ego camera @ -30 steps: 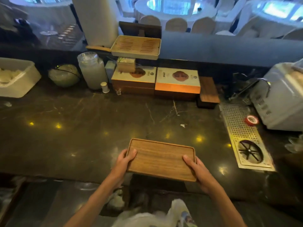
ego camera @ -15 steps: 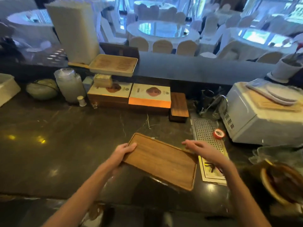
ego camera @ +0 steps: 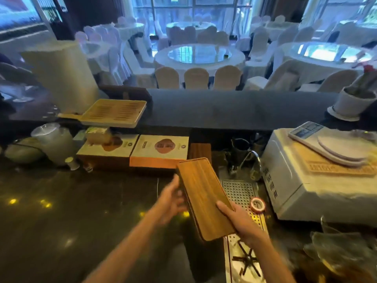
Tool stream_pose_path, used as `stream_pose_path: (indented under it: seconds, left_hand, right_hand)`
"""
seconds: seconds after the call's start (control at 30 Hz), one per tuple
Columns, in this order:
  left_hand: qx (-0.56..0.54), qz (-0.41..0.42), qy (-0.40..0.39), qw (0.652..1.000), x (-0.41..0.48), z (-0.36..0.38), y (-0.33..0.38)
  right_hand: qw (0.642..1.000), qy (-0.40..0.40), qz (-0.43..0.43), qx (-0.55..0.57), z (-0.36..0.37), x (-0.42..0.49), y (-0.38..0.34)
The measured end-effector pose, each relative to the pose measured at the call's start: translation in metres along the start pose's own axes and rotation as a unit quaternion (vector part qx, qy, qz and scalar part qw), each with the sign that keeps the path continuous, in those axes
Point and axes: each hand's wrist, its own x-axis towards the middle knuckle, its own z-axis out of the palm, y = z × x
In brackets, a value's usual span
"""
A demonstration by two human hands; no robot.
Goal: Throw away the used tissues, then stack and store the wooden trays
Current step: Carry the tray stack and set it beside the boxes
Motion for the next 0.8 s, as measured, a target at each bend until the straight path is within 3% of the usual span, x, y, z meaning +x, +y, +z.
stream_pose_path:
  seconds: [0.1, 0.2, 0.4, 0.6, 0.8]
  left_hand:
    - [0.075, -0.045, 0.068, 0.994, 0.018, 0.042, -0.050]
    - [0.128, 0.005, 0.116, 0.985, 0.052, 0.055, -0.056]
    - [0.044, 0.029, 0.256, 0.965, 0.112, 0.044, -0.032]
    - [0.051, 0.008, 0.267, 0.962, 0.177, 0.027, -0.017]
    - [0.085, -0.050, 0.338, 0.936, 0.197, 0.018, -0.027]
  right_hand:
    - [0.995, 0.084, -0.015, 0.057, 0.006, 0.031, 0.009]
    - [0.990, 0.128, -0.009, 0.057, 0.003, 0.067, 0.007]
    - [0.985, 0.167, -0.025, 0.046, -0.002, 0.141, -0.010]
    - [0.980, 0.197, -0.016, 0.024, -0.011, 0.227, -0.026]
    - [0.974, 0.223, 0.007, -0.029, -0.004, 0.269, -0.019]
